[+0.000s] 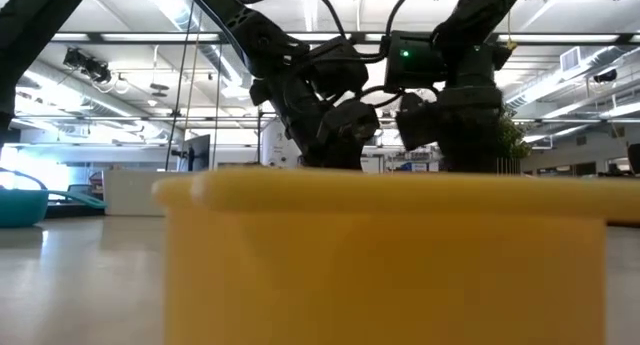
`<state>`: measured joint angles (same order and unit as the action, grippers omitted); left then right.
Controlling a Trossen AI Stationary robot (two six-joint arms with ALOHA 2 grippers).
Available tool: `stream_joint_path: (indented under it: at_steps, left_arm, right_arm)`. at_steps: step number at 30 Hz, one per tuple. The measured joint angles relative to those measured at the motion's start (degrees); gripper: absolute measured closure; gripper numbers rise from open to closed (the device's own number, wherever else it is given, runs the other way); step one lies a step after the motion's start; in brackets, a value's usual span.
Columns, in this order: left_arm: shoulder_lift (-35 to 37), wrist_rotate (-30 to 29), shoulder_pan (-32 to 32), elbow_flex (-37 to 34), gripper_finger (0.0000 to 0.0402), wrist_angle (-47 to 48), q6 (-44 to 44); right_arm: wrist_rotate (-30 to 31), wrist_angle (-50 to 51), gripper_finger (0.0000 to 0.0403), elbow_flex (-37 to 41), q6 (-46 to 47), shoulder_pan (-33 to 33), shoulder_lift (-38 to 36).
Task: Nest measuring cups in basket
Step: Stack the red measuring cup on top of the blue measuring cup
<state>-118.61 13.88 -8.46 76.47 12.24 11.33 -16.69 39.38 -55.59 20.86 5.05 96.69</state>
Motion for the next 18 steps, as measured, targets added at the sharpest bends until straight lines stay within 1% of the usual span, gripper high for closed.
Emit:
stream_joint_path:
  at_steps: [2, 6, 10, 14, 18]
  left_arm:
    - [0.0, -0.3, 0.0, 0.0, 0.0309, 1.0, 0.1]
    - [0.1, -0.3, -0.2, 0.0, 0.0309, 2.1, 0.8]
    - [0.2, -1.9, -0.3, 0.0, 0.0309, 2.1, 1.2]
    - [0.2, -3.3, -1.1, 0.0, 0.0309, 2.3, 1.3]
    - [0.2, -3.4, -2.1, 0.0, 0.0309, 2.2, 1.3]
  right_arm:
    - [0.2, 3.0, 0.0403, 0.0, 0.0, -0.4, -0.3]
    - [5.0, 7.9, 0.0403, 0.0, -0.6, -0.3, -1.8]
    - [8.1, 6.9, 0.0403, 0.0, -2.4, 1.5, -2.4]
    - [10.7, 4.9, 0.0403, 0.0, -6.7, 3.6, -2.4]
    - [11.3, 4.8, 0.0403, 0.0, -10.8, 6.2, -2.4]
